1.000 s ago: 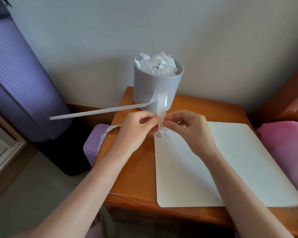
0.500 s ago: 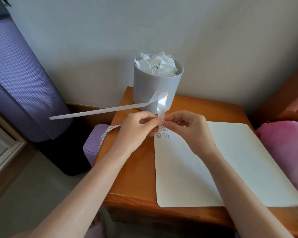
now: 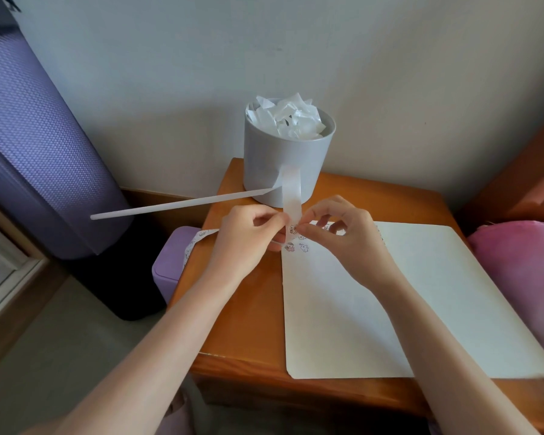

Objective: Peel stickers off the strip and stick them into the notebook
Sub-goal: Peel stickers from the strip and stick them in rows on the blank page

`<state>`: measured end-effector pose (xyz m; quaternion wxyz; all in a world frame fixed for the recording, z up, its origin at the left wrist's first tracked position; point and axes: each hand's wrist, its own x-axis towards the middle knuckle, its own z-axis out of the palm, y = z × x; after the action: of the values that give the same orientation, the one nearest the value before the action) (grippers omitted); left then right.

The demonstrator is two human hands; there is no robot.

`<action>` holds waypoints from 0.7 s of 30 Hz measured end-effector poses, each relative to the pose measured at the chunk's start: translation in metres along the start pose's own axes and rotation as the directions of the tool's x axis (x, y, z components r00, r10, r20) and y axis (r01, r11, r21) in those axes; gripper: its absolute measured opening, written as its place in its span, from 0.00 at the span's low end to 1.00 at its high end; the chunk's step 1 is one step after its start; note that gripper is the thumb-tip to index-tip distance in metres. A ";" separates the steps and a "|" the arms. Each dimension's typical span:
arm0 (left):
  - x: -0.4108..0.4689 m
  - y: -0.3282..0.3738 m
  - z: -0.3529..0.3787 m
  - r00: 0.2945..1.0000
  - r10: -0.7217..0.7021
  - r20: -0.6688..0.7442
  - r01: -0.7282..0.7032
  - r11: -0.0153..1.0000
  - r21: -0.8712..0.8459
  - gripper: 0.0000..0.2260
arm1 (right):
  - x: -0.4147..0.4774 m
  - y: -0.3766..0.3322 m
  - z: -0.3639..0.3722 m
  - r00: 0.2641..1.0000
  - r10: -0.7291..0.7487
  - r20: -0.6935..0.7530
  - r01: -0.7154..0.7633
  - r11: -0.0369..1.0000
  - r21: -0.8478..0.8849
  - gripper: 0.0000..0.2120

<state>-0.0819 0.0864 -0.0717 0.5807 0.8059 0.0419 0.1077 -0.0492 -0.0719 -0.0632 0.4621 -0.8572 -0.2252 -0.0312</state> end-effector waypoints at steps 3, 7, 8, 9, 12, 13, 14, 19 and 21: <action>0.000 0.000 -0.001 1.000 0.014 -0.025 -0.013 0.999 0.033 0.03 | 0.000 -0.005 -0.005 0.999 0.035 0.007 -0.035 0.998 0.048 0.02; 0.000 -0.001 -0.001 0.999 0.001 -0.048 0.002 0.999 0.050 0.03 | 0.001 -0.005 -0.016 0.991 0.136 -0.011 -0.132 0.976 0.175 0.01; 0.000 -0.001 -0.002 0.999 -0.001 -0.052 0.004 0.999 0.050 0.02 | 0.002 -0.003 -0.020 0.983 0.183 -0.007 -0.179 0.969 0.169 0.02; 0.000 -0.001 -0.002 0.999 -0.003 -0.053 0.005 0.999 0.048 0.02 | 0.002 0.000 -0.023 0.973 0.231 0.004 -0.230 0.963 0.138 0.01; 0.000 -0.001 -0.002 0.999 -0.006 -0.053 0.009 0.999 0.051 0.03 | 0.003 0.009 -0.028 0.939 0.341 0.051 -0.342 0.939 0.031 0.03; 0.001 -0.001 -0.002 0.999 -0.006 -0.054 0.009 0.999 0.052 0.03 | 0.003 0.010 -0.028 0.929 0.363 0.067 -0.365 0.931 0.020 0.03; 0.001 -0.001 -0.002 0.998 -0.007 -0.056 0.009 0.999 0.052 0.03 | 0.003 0.011 -0.028 0.922 0.378 0.082 -0.380 0.925 0.012 0.03; 0.000 -0.001 -0.001 0.998 -0.006 -0.056 0.009 0.999 0.052 0.03 | 0.002 0.014 -0.023 0.916 0.385 0.113 -0.386 0.922 -0.015 0.02; 0.000 -0.001 -0.002 0.998 -0.007 -0.057 0.010 0.999 0.049 0.03 | 0.003 0.016 -0.021 0.914 0.389 0.116 -0.389 0.921 -0.020 0.02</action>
<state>-0.0819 0.0884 -0.0718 0.5598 0.8163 0.0643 0.1269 -0.0364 -0.0958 -0.0631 0.4464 -0.8844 -0.0772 0.1123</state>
